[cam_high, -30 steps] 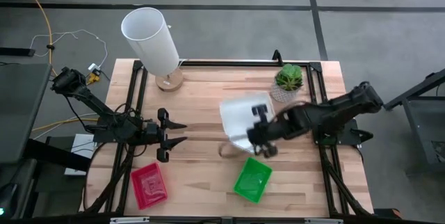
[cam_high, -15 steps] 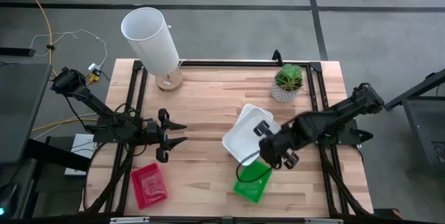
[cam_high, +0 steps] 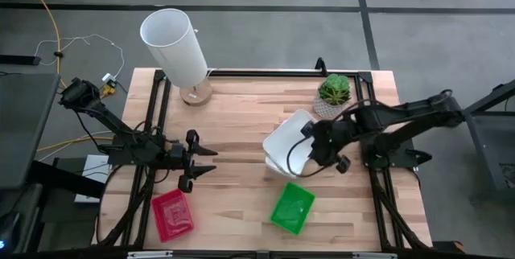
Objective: Stack baskets by color
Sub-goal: Stack the top white bin on the bottom white bin
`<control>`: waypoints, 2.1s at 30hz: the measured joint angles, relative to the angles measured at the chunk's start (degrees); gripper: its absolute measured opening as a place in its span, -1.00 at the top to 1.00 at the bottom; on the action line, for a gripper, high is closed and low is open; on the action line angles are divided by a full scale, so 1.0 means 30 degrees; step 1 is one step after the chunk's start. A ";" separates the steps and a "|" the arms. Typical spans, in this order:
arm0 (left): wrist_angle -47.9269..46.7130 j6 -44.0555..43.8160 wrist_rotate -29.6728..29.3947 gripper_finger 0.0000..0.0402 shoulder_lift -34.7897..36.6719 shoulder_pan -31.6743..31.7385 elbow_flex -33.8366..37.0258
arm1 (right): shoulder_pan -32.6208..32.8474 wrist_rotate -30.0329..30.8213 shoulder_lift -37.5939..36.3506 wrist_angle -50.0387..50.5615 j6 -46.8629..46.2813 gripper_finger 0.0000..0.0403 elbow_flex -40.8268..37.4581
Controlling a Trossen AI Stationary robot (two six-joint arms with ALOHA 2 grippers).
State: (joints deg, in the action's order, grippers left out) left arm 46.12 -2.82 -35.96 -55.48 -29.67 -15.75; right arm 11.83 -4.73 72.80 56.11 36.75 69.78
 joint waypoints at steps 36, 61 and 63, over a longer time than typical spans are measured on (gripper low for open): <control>0.0003 0.0798 -0.0236 0.06 -0.0007 0.0001 0.0000 | -0.4494 -0.4133 0.1251 -0.0884 1.0114 1.00 -0.3359; -0.0004 0.1010 -0.0234 0.06 -0.0007 0.0005 0.0000 | -0.4574 -0.3965 0.1506 -0.2437 0.5096 1.00 -0.3359; -0.0004 0.1010 -0.0229 0.06 -0.0007 0.0007 0.0000 | -0.4574 -0.3995 0.1506 -0.2427 0.5196 1.00 -0.3359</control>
State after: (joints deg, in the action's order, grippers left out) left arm 46.11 0.21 -36.64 -55.51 -29.65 -15.75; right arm -1.89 -16.71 77.32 48.83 52.34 59.70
